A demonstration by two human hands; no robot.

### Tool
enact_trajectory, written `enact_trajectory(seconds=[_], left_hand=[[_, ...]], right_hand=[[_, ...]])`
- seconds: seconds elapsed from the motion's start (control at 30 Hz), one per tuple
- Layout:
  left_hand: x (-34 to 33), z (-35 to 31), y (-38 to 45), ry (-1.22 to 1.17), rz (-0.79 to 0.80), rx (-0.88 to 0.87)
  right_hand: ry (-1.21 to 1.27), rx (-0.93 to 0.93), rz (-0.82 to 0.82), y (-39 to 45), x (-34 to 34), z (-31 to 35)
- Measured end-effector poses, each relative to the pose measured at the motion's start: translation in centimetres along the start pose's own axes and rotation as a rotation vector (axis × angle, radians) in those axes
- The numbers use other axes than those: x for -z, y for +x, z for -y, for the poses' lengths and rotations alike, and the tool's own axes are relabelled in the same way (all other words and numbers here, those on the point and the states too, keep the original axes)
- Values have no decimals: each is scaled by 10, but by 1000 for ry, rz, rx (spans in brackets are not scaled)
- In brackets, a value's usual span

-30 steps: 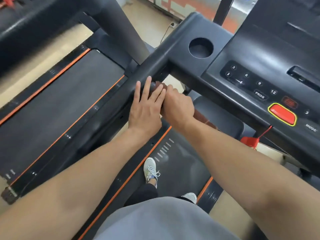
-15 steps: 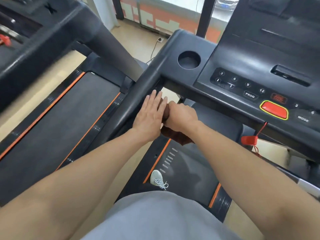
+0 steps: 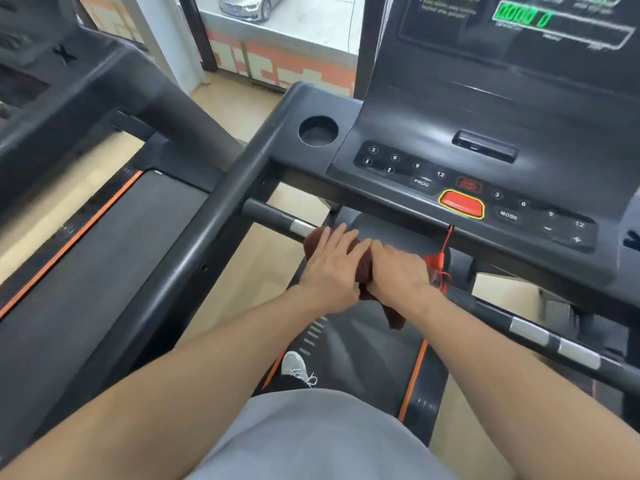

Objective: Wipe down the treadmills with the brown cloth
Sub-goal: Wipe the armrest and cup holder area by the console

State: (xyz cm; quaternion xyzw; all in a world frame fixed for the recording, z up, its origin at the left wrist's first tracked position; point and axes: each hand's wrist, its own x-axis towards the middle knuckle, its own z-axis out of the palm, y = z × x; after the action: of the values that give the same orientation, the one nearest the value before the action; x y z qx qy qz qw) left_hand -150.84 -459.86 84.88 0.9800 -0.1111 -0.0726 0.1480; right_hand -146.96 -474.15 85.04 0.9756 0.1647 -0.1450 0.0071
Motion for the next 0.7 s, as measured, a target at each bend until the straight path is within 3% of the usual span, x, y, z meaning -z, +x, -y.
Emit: enact_trajectory(seconds=[0.1,0.3,0.47,0.7], left_hand=[[0,-19,-3,-80,33,-19],[-14,-27,0,3,-6,-50],[-24,-11,4,141,-148,-72],[-9,37,8,296,-169,-7]], right_hand=[[-95,20,4,-20,-1,-23],[-131,38,-37,-39,-3,-44],[-171,24,-75,-22,-7,-27],[-45,80,-115,9,0,13]])
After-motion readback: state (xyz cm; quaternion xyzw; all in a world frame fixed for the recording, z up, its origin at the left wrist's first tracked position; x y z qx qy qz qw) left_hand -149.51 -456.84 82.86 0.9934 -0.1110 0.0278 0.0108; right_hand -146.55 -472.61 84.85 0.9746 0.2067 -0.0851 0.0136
